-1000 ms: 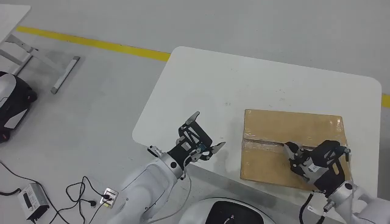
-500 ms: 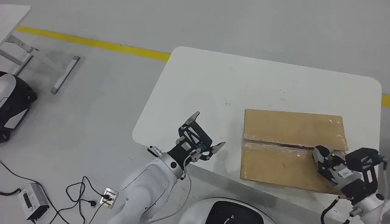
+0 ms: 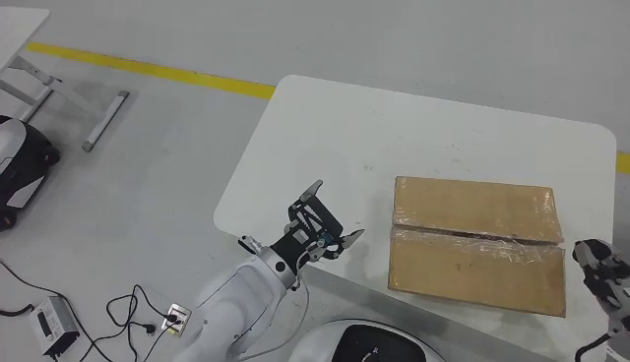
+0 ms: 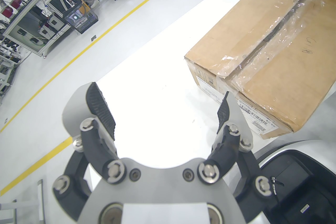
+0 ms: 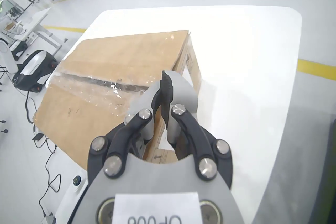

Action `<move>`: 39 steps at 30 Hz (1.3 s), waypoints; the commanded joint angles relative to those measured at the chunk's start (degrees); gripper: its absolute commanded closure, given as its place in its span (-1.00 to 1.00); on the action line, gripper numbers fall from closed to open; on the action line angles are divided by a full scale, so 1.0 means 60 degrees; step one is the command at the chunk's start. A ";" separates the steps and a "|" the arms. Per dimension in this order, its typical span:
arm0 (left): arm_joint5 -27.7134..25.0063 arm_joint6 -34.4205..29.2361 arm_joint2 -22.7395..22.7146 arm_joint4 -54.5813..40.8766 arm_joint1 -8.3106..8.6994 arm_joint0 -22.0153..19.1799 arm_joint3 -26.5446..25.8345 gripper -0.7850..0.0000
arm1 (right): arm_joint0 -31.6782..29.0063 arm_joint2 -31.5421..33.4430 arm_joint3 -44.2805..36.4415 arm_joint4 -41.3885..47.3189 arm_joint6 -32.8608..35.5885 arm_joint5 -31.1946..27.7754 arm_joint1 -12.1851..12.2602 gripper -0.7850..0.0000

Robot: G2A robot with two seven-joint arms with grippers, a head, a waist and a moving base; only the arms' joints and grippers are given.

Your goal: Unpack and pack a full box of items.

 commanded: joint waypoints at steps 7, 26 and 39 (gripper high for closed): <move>0.0000 0.0000 0.0000 0.0000 0.0000 0.0000 0.0000 -1.00 | -0.0250 0.0602 -0.0246 0.0354 -0.0044 0.0684 -0.0028 1.00; 0.0000 0.0000 0.0000 0.0000 0.0000 0.0000 0.0000 -1.00 | 0.0394 -0.1756 0.0974 -0.0498 -0.0253 0.0249 -0.0192 1.00; 0.0000 0.0000 0.0000 0.0000 0.0000 0.0000 0.0000 -1.00 | -0.0084 -0.0320 -0.0879 -0.0406 -0.0405 0.0816 -0.0158 1.00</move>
